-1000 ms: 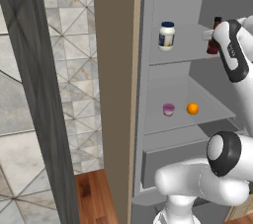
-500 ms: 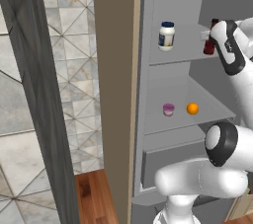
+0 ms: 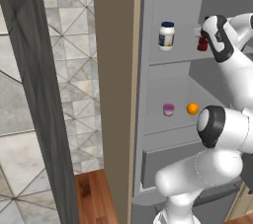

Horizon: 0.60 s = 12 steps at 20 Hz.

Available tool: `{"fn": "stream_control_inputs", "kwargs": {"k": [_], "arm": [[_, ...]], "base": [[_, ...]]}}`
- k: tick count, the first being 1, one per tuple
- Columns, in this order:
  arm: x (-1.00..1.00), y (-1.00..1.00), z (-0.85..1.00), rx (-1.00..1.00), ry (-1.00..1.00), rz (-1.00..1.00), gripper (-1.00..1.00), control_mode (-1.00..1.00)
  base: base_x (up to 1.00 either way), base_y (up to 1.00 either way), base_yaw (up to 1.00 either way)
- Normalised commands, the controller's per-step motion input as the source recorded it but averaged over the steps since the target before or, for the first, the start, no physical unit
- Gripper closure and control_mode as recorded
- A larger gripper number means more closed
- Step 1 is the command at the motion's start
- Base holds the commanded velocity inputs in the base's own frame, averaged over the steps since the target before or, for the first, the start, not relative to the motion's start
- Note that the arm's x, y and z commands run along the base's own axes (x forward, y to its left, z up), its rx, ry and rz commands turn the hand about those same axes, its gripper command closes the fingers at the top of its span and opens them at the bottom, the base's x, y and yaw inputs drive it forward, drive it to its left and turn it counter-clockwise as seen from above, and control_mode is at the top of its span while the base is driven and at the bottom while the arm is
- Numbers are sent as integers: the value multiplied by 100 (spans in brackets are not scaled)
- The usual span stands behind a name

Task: Place the mayonnaise and condiment bottle from the counter to the top shelf of the fridge. If the existing items in the fridge are on the top shelf, move them to other shelves.

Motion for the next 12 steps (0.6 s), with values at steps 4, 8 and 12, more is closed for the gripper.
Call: {"fn": "stream_control_inputs", "kwargs": {"k": [4, 8, 12], "arm": [[16, 0, -64, 0, -6, 0, 100, -100], [31, 10, -31, 0, -9, 0, 100, -100], [40, 16, -17, -1, -5, 0, 100, -100]], "base": [[0, 0, 0], [0, 0, 0], [0, 0, 0]]}}
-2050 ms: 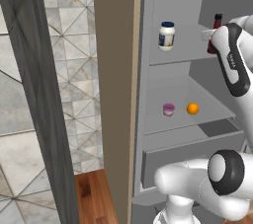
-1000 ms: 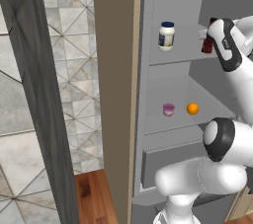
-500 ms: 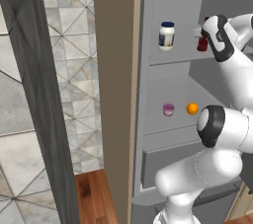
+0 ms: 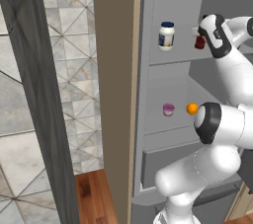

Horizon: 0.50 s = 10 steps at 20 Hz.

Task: Place the mayonnaise and condiment bottle from the counter to the top shelf of the fridge. If the existing items in the fridge are on the top shelf, move them to other shelves.

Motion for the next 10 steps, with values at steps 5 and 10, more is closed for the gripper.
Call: {"fn": "stream_control_inputs", "kwargs": {"k": [5, 10], "arm": [[37, 7, -9, -2, 0, 0, 100, -100], [1, 0, 0, 0, 0, 0, -100, -100]], "base": [[0, 0, 0], [0, 0, 0]]}}
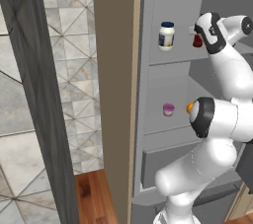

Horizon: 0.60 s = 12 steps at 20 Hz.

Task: Place the mayonnaise and condiment bottle from the counter to the top shelf of the fridge. If the existing items in the fridge are on the top shelf, move them to other shelves.

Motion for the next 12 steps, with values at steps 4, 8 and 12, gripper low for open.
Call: {"fn": "stream_control_inputs", "kwargs": {"k": [4, 8, 12], "arm": [[-7, 1, 5, 0, 0, 0, -100, -100], [-9, 3, 17, 0, 0, 0, -100, -100], [-27, 3, 24, 0, -3, 0, -100, -100]], "base": [[0, 0, 0], [0, 0, 0], [0, 0, 0]]}}
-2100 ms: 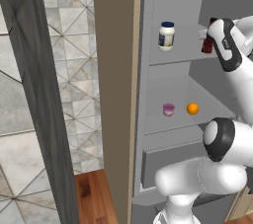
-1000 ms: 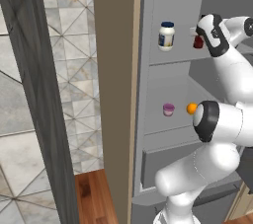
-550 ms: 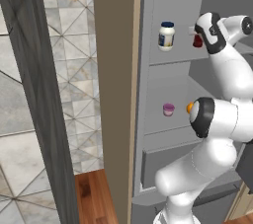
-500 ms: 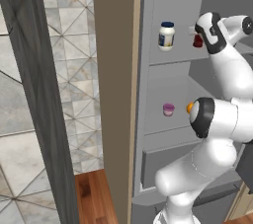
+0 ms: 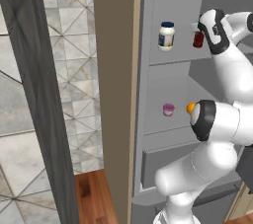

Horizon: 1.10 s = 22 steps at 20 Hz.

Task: Place the mayonnaise and condiment bottle from the counter to the top shelf of the fridge. If the existing items in the fridge are on the top shelf, move them to other shelves.

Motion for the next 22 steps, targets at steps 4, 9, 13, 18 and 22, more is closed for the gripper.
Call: {"fn": "stream_control_inputs", "kwargs": {"k": [4, 9, 13, 18, 22], "arm": [[-77, 0, 40, 0, -4, -1, -100, -100], [-100, 0, 37, 0, -9, -3, -100, -100], [-100, 0, 22, 0, -12, 0, -100, -100], [-100, 0, 6, 0, -15, 0, -100, -100], [-100, 0, -24, 0, -16, 0, -100, -100]], "base": [[0, 0, 0], [0, 0, 0], [0, 0, 0], [0, 0, 0], [0, 0, 0]]}}
